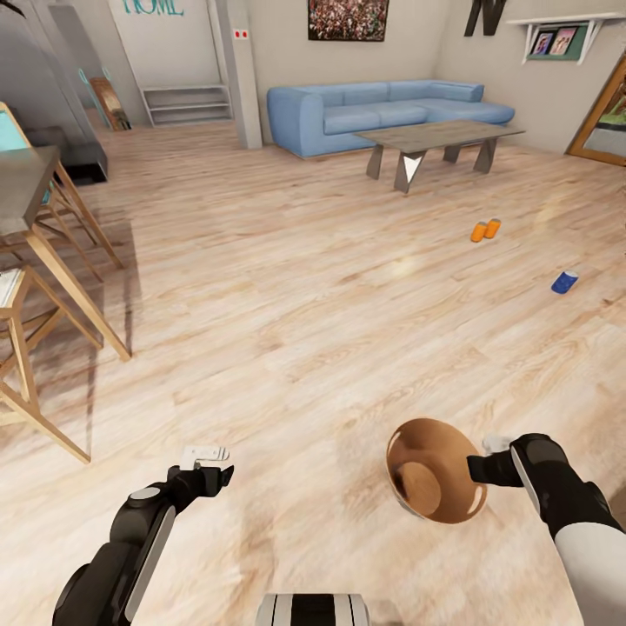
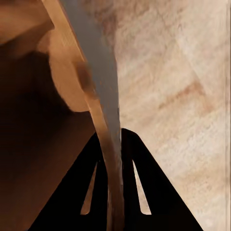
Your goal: Put the three can of soda from the living room inside the tash can in the kitchen.
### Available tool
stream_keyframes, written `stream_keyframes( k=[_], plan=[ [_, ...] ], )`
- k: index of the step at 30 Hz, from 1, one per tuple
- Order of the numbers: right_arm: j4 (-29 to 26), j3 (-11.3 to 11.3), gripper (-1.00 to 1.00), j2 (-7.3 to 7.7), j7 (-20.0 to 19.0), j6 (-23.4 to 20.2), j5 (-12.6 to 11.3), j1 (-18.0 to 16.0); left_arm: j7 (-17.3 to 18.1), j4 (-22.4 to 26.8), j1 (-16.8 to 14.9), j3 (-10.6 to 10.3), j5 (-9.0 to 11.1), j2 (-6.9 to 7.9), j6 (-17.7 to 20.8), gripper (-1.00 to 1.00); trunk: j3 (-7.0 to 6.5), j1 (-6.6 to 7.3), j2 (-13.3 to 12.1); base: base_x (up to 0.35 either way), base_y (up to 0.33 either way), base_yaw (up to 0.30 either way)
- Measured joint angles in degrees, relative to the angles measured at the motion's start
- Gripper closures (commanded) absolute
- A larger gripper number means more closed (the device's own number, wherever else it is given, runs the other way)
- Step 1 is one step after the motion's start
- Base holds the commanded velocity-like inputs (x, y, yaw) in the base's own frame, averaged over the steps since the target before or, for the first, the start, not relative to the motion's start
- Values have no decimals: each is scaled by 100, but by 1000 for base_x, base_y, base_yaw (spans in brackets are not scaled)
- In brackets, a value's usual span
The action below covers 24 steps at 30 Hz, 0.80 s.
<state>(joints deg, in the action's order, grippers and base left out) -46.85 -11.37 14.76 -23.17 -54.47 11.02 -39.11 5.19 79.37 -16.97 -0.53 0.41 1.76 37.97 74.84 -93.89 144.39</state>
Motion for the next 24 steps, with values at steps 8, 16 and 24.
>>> stream_keyframes(
  k=[8, 16, 24],
  plan=[
    [-43, -49, 100, -7, 40, 20, 30, 5, 3, -18, 0, -15, -13, -63, 155, -100, -177, 21, -11, 0, 0, 0],
    [-71, -64, 100, -34, 48, 371, 50, 8, -7, -52, 0, -17, -20, -101, 175, -100, -355, 41, -21, 0, 0, 0],
    [-70, -58, 100, -153, 42, 553, 53, 7, -13, -69, 2, -5, -22, -102, 367, -100, -531, 62, -32, 0, 0, 0]
  ],
)
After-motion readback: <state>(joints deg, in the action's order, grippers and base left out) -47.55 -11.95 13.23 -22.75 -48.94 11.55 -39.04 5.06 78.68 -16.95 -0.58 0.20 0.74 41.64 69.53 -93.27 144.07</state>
